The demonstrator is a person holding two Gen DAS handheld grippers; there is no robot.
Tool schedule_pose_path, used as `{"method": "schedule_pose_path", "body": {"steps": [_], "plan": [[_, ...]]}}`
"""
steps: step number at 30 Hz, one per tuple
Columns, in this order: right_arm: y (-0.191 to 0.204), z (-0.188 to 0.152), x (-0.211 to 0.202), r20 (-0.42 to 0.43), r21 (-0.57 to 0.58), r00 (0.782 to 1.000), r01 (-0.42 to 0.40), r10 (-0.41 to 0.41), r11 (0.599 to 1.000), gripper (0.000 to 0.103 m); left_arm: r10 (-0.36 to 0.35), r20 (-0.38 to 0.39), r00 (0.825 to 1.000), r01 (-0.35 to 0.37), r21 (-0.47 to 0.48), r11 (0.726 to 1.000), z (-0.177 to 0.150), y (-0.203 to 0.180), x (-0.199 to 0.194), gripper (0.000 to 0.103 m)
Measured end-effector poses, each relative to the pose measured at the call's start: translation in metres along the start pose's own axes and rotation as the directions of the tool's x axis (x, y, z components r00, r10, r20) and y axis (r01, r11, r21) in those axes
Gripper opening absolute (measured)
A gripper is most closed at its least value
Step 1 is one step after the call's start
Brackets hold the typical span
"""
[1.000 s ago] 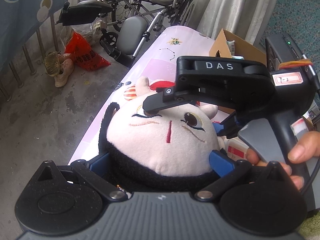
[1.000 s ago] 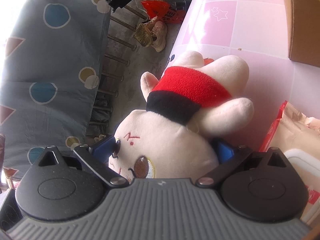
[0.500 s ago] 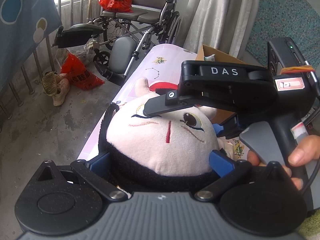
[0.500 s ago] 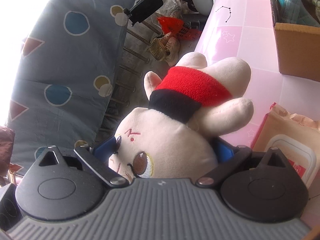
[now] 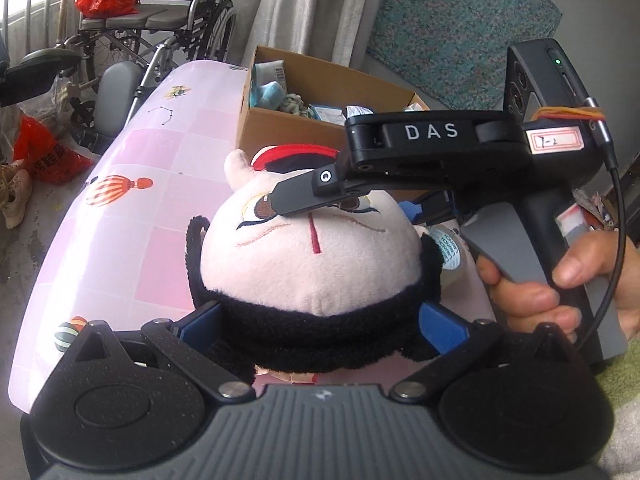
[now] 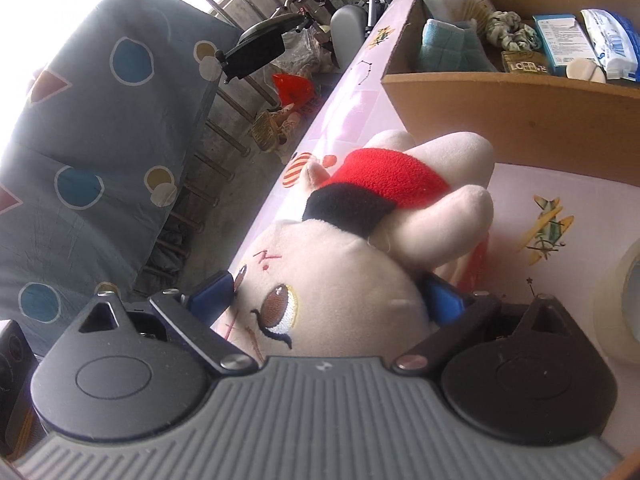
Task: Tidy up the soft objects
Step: 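Lift the plush cat toy with both tools and carry it over the box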
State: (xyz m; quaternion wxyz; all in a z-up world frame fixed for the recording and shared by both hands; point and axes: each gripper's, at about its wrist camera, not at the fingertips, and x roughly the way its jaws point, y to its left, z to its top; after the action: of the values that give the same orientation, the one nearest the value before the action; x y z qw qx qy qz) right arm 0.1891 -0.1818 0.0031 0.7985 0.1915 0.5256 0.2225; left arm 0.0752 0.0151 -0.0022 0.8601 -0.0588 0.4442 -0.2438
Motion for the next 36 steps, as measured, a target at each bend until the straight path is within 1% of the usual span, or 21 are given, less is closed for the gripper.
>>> {"method": "schedule_pose_path", "body": {"steps": [2,4,8,11,12,13,15,16,19,25,30,36], "plan": [[-0.011,-0.008,0.006,-0.009,0.010,1.000,0.004,-0.004,1.000,0.090,-0.006,-0.020,1.000,0.006,0.007,1.000,-0.004,0.000,0.004,0.102],[-0.016,-0.011,0.007,0.015,0.014,1.000,-0.024,0.024,1.000,0.090,-0.002,-0.012,1.000,0.003,0.025,1.000,-0.005,0.000,0.000,0.103],[-0.023,-0.013,0.009,0.030,0.036,0.998,-0.047,0.046,0.998,0.090,0.014,0.015,1.000,-0.014,0.051,0.999,-0.001,0.006,-0.011,0.103],[-0.028,-0.013,0.011,0.039,0.056,0.997,-0.068,0.066,0.996,0.092,0.025,-0.015,1.000,-0.025,0.019,1.000,0.008,0.017,0.003,0.103],[-0.030,-0.013,0.012,0.040,0.070,0.997,-0.072,0.070,0.995,0.093,0.018,-0.037,0.999,-0.018,0.004,1.000,0.011,0.022,0.011,0.103],[-0.034,-0.013,0.014,0.039,0.085,0.996,-0.078,0.074,0.993,0.095,-0.010,-0.063,0.998,0.009,-0.020,1.000,0.012,0.028,0.018,0.103],[-0.038,-0.014,0.016,0.038,0.115,0.996,-0.080,0.076,0.990,0.098,-0.104,-0.091,0.990,0.097,-0.084,0.992,0.013,0.038,0.029,0.103],[-0.041,-0.015,0.018,0.037,0.126,0.996,-0.089,0.085,0.988,0.098,-0.113,-0.094,0.989,0.103,-0.110,0.989,0.012,0.041,0.033,0.103],[-0.040,-0.018,0.019,0.054,0.115,0.995,-0.095,0.089,0.989,0.099,-0.120,-0.088,0.989,0.109,-0.125,0.986,0.013,0.044,0.035,0.103],[-0.035,-0.025,0.014,0.066,0.110,0.995,-0.082,0.075,0.990,0.096,-0.089,-0.091,0.992,0.079,-0.106,0.991,0.010,0.032,0.031,0.103],[-0.038,-0.034,0.001,0.070,0.135,0.996,-0.067,0.058,0.989,0.096,-0.097,-0.102,0.990,0.088,-0.092,0.992,0.008,0.019,0.026,0.103],[-0.045,-0.049,-0.029,0.101,0.135,0.995,-0.041,0.028,0.990,0.096,-0.111,-0.109,0.988,0.106,-0.047,0.993,0.006,-0.008,0.022,0.103]]}}
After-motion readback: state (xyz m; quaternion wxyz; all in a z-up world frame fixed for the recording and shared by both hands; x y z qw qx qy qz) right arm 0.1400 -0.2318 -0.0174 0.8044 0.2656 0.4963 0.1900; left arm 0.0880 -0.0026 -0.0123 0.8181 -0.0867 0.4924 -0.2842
